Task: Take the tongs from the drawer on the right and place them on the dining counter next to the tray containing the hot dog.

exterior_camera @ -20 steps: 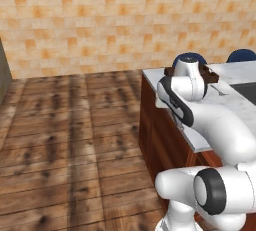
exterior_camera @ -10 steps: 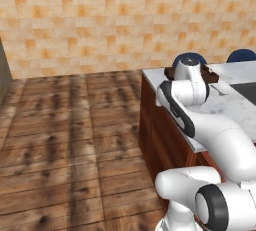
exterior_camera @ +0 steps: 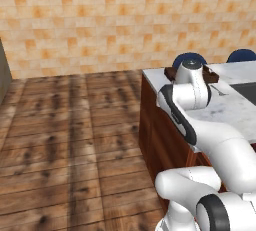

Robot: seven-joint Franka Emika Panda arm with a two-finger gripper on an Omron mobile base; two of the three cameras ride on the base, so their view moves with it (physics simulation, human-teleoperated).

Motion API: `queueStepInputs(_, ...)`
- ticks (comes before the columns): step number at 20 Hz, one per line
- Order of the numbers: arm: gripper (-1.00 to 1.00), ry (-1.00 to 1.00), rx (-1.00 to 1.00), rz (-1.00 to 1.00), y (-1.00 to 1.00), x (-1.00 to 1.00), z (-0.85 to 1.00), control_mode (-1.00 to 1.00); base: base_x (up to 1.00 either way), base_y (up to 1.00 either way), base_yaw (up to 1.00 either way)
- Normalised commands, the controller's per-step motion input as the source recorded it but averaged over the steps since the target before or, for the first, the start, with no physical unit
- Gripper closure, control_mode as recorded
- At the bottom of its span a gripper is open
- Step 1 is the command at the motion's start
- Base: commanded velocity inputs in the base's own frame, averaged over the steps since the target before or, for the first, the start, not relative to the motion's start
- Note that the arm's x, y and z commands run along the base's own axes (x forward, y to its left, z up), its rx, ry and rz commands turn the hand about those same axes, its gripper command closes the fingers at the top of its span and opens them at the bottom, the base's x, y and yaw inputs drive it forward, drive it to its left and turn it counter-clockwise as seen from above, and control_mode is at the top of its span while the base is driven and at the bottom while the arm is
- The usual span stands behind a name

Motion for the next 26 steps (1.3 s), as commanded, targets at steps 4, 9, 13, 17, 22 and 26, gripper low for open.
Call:
queueStepInputs(4,1.00,0.00,0.00,0.00,0.00,0.00,0.01,-1.00,0.00,0.00,0.00)
queueStepInputs(9,1.00,0.00,0.00,0.00,0.00,0.00,0.00,1.00,-0.13,0.02,0.00)
queueStepInputs(13,1.00,0.00,0.00,0.00,0.00,0.00,0.00,1.00,-0.05,0.29,0.00)
queueStepInputs(17,1.00,0.00,0.00,0.00,0.00,0.00,0.00,1.00,-0.20,0.49,0.00)
queueStepInputs(22,1.00,0.00,0.00,0.00,0.00,0.00,0.00,1.00,-0.15,0.52,0.00)
queueStepInputs(26,1.00,0.00,0.00,0.00,0.00,0.00,0.00,1.00,0.00,0.51,-0.06)
